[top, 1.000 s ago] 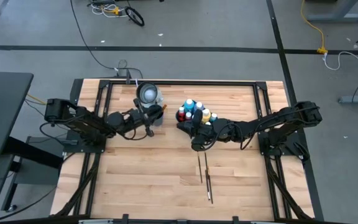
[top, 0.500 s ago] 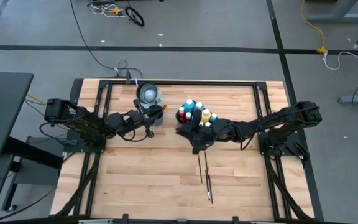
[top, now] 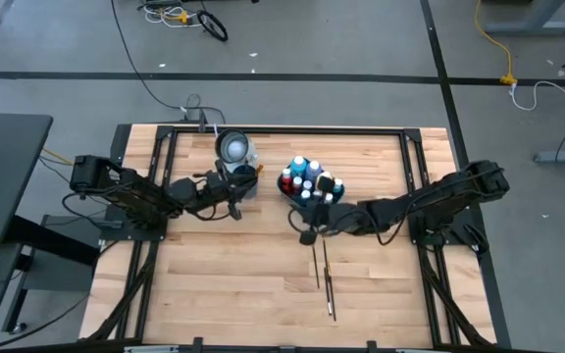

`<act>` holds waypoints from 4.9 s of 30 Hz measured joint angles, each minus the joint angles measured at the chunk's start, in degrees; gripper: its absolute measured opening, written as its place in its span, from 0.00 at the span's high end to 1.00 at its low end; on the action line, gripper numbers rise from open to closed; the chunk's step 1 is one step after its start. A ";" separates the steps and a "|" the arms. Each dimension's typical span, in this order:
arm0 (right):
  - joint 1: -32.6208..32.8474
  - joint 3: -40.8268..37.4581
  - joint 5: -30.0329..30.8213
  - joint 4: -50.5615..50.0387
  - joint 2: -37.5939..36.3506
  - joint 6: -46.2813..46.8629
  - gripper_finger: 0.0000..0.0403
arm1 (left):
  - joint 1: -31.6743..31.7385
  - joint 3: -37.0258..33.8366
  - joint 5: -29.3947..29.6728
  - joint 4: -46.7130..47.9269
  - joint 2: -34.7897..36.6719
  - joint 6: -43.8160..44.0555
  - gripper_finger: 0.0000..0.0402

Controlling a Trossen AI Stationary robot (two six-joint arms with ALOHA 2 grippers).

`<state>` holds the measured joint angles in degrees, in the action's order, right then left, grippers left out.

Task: Pick & Place Paint Supplies
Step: Put the gold paint brush into the blue cup

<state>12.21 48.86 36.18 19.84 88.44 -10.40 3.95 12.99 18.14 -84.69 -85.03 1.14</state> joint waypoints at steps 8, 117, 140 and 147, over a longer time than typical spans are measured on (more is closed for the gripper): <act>7.48 0.00 6.06 -9.86 -0.23 10.03 0.90 | 0.00 0.00 -4.50 3.68 0.00 4.77 0.79; -4.89 5.68 -37.99 -45.48 14.16 50.13 0.78 | -0.07 0.02 4.71 4.24 -0.02 6.13 0.83; -2.23 10.34 -30.53 -42.94 15.78 48.16 0.71 | -0.07 0.02 4.71 4.25 -0.02 6.17 0.83; -2.17 12.22 -30.77 -53.04 15.70 46.29 0.76 | -0.07 0.02 4.71 4.35 -0.02 6.17 0.83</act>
<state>10.04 61.08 5.40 -33.19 104.14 35.89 3.88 13.01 22.85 -80.34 -85.06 7.31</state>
